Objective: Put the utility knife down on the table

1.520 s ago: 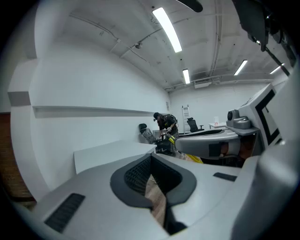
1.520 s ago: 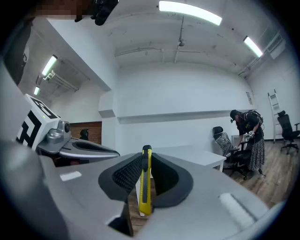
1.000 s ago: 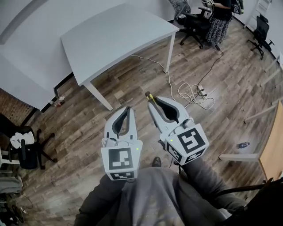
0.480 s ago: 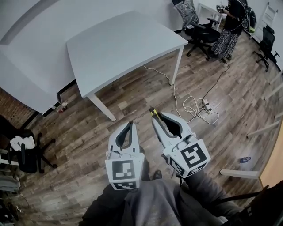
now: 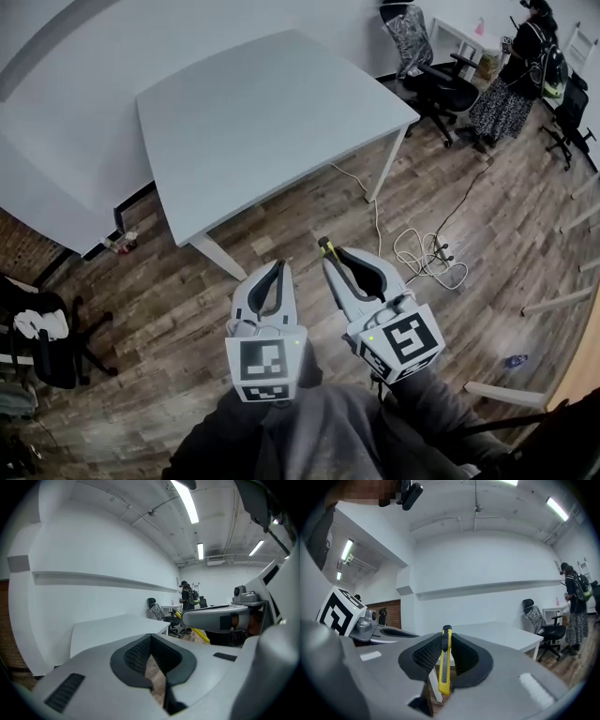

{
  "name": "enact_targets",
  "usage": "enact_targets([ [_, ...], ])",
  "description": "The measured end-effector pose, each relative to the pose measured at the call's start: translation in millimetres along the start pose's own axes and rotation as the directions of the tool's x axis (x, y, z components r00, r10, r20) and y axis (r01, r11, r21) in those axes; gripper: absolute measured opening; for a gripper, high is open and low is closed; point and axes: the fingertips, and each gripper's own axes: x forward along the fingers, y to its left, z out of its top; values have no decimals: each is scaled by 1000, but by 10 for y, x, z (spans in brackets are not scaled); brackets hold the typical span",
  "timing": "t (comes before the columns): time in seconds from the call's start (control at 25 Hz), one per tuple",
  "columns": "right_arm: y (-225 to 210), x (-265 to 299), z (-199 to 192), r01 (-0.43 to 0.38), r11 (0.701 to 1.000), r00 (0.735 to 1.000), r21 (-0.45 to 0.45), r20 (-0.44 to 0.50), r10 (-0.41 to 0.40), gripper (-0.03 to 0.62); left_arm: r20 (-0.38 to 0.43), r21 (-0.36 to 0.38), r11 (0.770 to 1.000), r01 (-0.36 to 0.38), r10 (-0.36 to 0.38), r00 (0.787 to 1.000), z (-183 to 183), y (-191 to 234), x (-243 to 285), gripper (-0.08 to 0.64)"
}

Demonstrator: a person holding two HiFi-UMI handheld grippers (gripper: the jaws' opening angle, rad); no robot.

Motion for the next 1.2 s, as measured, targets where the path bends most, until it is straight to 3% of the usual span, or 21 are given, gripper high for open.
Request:
enact_targets([
  [0.28, -100, 582, 140, 14, 999, 1000, -30, 1, -14, 63, 14, -10, 1000, 20, -20, 1000, 99, 431, 366, 2],
  [0.68, -291, 963, 201, 20, 999, 1000, -41, -3, -20, 61, 11, -28, 999, 26, -26, 1000, 131, 667, 746, 2],
  [1.2, -1169, 1597, 110, 20, 1000, 999, 22, -29, -19, 63, -52, -30, 999, 15, -17, 998, 198, 800, 1816, 2],
])
